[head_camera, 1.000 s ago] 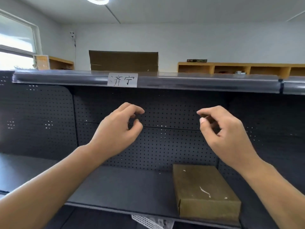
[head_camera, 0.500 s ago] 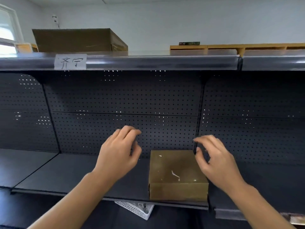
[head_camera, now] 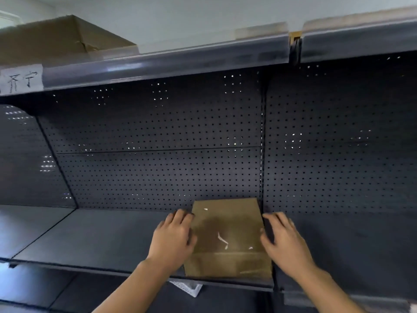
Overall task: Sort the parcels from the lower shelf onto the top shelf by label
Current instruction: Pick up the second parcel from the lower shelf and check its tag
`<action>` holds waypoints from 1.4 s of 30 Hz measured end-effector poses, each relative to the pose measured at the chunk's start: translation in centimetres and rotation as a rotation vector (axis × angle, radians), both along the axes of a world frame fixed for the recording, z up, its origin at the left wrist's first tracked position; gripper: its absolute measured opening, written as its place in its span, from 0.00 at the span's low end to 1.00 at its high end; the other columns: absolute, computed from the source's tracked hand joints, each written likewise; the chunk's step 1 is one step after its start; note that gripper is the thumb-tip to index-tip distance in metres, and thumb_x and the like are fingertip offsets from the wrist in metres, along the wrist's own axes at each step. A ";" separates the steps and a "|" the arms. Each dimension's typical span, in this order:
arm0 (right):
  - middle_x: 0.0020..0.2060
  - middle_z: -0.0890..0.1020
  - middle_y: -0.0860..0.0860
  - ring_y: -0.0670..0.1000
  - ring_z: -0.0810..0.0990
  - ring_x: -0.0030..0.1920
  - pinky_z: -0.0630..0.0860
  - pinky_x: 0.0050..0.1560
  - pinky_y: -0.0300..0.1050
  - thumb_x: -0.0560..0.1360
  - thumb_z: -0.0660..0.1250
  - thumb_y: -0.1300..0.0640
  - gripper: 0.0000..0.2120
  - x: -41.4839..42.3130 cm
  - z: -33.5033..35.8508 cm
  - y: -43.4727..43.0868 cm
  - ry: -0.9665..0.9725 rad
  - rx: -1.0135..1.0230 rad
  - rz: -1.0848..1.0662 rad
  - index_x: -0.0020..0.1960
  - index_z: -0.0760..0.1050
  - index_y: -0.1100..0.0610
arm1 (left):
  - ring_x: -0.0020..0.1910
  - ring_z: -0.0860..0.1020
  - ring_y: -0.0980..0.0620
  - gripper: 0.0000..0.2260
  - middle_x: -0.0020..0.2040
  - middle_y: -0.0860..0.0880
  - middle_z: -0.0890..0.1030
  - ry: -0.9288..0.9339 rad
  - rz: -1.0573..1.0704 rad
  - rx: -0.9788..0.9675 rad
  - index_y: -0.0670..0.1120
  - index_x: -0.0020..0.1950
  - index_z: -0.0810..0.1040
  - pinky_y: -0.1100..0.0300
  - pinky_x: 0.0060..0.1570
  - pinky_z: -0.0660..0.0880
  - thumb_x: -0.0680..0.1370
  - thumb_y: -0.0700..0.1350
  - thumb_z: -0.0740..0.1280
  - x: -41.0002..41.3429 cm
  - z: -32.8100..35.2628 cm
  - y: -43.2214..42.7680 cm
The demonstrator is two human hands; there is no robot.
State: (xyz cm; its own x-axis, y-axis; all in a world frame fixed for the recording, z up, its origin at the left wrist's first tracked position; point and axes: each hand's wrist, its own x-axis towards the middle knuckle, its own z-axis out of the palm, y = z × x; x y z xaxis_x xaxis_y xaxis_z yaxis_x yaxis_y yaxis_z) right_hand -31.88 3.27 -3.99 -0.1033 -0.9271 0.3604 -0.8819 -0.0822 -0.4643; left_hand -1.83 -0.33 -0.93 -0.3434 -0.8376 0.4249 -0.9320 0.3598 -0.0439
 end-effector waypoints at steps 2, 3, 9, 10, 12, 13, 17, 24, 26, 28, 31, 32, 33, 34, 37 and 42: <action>0.68 0.75 0.52 0.57 0.76 0.68 0.79 0.60 0.51 0.83 0.67 0.49 0.25 -0.1 -1.3 -0.7 -0.093 0.040 -0.013 0.77 0.72 0.57 | 0.54 0.84 0.41 0.22 0.57 0.48 0.82 0.021 0.085 0.157 0.47 0.63 0.82 0.46 0.48 0.83 0.76 0.55 0.59 -0.8 -1.5 -0.9; 0.68 0.75 0.53 0.57 0.76 0.69 0.79 0.60 0.52 0.83 0.67 0.49 0.26 -0.1 -1.8 -0.9 -0.141 0.066 -0.016 0.77 0.71 0.57 | 0.61 0.81 0.41 0.24 0.63 0.48 0.80 0.049 0.144 0.254 0.48 0.69 0.78 0.45 0.55 0.81 0.79 0.58 0.57 -1.1 -2.1 -1.3; 0.69 0.77 0.55 0.55 0.78 0.66 0.72 0.63 0.45 0.86 0.62 0.47 0.26 0.7 -3.5 -1.3 -0.522 0.262 -0.041 0.80 0.68 0.57 | 0.73 0.75 0.38 0.33 0.78 0.43 0.74 0.416 0.298 0.544 0.46 0.86 0.59 0.47 0.66 0.74 0.85 0.62 0.54 -1.7 -5.7 -2.5; 0.66 0.79 0.53 0.53 0.78 0.62 0.72 0.60 0.44 0.86 0.61 0.47 0.23 0.8 -3.5 -1.3 -0.622 0.305 -0.031 0.77 0.70 0.56 | 0.72 0.77 0.38 0.34 0.76 0.42 0.76 0.454 0.317 0.567 0.46 0.86 0.60 0.48 0.63 0.74 0.84 0.63 0.54 -1.5 -6.1 -2.6; 0.64 0.81 0.50 0.51 0.78 0.59 0.72 0.60 0.45 0.86 0.60 0.44 0.22 1.0 -3.3 -1.2 -0.775 0.363 -0.016 0.75 0.73 0.54 | 0.63 0.81 0.40 0.33 0.66 0.43 0.83 0.557 0.332 0.624 0.46 0.78 0.71 0.49 0.59 0.76 0.81 0.67 0.56 -1.3 -6.3 -2.7; 0.63 0.81 0.49 0.50 0.78 0.60 0.73 0.62 0.46 0.86 0.60 0.43 0.22 1.1 -3.2 -1.1 -0.812 0.376 -0.017 0.75 0.74 0.53 | 0.58 0.82 0.42 0.31 0.61 0.45 0.84 0.629 0.325 0.653 0.47 0.71 0.75 0.49 0.59 0.78 0.80 0.67 0.57 -1.3 -6.2 -2.7; 0.62 0.82 0.48 0.50 0.79 0.63 0.72 0.65 0.45 0.84 0.63 0.39 0.23 1.6 -2.9 -0.9 -0.861 0.374 0.009 0.73 0.76 0.51 | 0.55 0.80 0.46 0.21 0.60 0.46 0.84 0.815 0.266 0.696 0.47 0.67 0.77 0.51 0.55 0.77 0.83 0.61 0.62 -1.5 -6.0 -2.6; 0.69 0.80 0.41 0.44 0.78 0.68 0.70 0.70 0.43 0.83 0.65 0.40 0.29 2.2 -1.3 1.1 -0.977 0.187 0.033 0.82 0.67 0.47 | 0.63 0.82 0.56 0.17 0.62 0.57 0.84 1.087 0.034 0.496 0.54 0.72 0.75 0.70 0.55 0.74 0.85 0.56 0.65 -1.7 -4.6 0.4; 0.65 0.77 0.33 0.32 0.75 0.62 0.67 0.67 0.36 0.84 0.65 0.43 0.28 2.7 -0.1 2.1 -1.013 0.113 0.062 0.82 0.62 0.42 | 0.64 0.80 0.66 0.22 0.66 0.62 0.81 1.170 -0.018 0.467 0.58 0.78 0.69 0.72 0.60 0.72 0.84 0.58 0.65 -1.6 -3.4 1.7; 0.64 0.75 0.30 0.23 0.74 0.57 0.68 0.61 0.24 0.85 0.65 0.45 0.30 3.2 1.2 2.9 -1.017 0.034 0.092 0.84 0.59 0.42 | 0.61 0.76 0.79 0.26 0.67 0.68 0.77 1.232 -0.083 0.456 0.60 0.81 0.64 0.76 0.62 0.71 0.84 0.57 0.66 -1.2 -2.4 3.0; 0.64 0.76 0.27 0.19 0.75 0.57 0.71 0.57 0.19 0.84 0.66 0.48 0.29 3.8 3.1 4.3 -1.043 -0.069 0.128 0.83 0.61 0.42 | 0.62 0.70 0.85 0.33 0.72 0.71 0.71 1.275 -0.149 0.392 0.57 0.86 0.58 0.80 0.64 0.68 0.83 0.58 0.67 -0.2 -1.1 4.5; 0.63 0.78 0.26 0.21 0.76 0.60 0.71 0.59 0.20 0.84 0.66 0.49 0.29 4.0 3.8 5.0 -1.052 -0.106 0.142 0.83 0.63 0.43 | 0.65 0.69 0.84 0.35 0.74 0.71 0.70 1.284 -0.159 0.365 0.57 0.86 0.58 0.82 0.62 0.66 0.82 0.60 0.67 0.1 -0.7 5.0; 0.63 0.79 0.27 0.24 0.77 0.62 0.72 0.59 0.21 0.83 0.67 0.48 0.29 4.3 4.3 5.7 -1.054 -0.149 0.144 0.82 0.64 0.43 | 0.68 0.69 0.81 0.36 0.76 0.69 0.69 1.289 -0.174 0.332 0.58 0.87 0.58 0.82 0.63 0.65 0.81 0.63 0.67 0.4 -0.2 5.6; 0.65 0.80 0.28 0.26 0.77 0.64 0.72 0.60 0.22 0.82 0.67 0.47 0.30 4.8 4.9 6.4 -1.046 -0.191 0.151 0.82 0.65 0.44 | 0.71 0.69 0.77 0.37 0.78 0.67 0.70 1.300 -0.192 0.299 0.58 0.87 0.58 0.80 0.64 0.65 0.81 0.64 0.68 0.7 0.3 6.2; 0.71 0.80 0.35 0.32 0.77 0.69 0.73 0.65 0.26 0.78 0.67 0.44 0.33 6.0 5.8 8.8 -1.040 -0.274 0.160 0.82 0.66 0.44 | 0.72 0.71 0.73 0.37 0.76 0.66 0.72 1.350 -0.254 0.246 0.57 0.87 0.59 0.80 0.63 0.67 0.80 0.59 0.69 1.6 1.8 7.7; 0.70 0.80 0.33 0.34 0.78 0.69 0.73 0.64 0.26 0.79 0.66 0.44 0.30 7.6 6.5 11.9 -1.005 -0.349 0.183 0.80 0.67 0.41 | 0.67 0.76 0.74 0.35 0.74 0.66 0.76 1.414 -0.338 0.219 0.58 0.84 0.64 0.79 0.58 0.72 0.79 0.57 0.73 3.0 4.1 10.2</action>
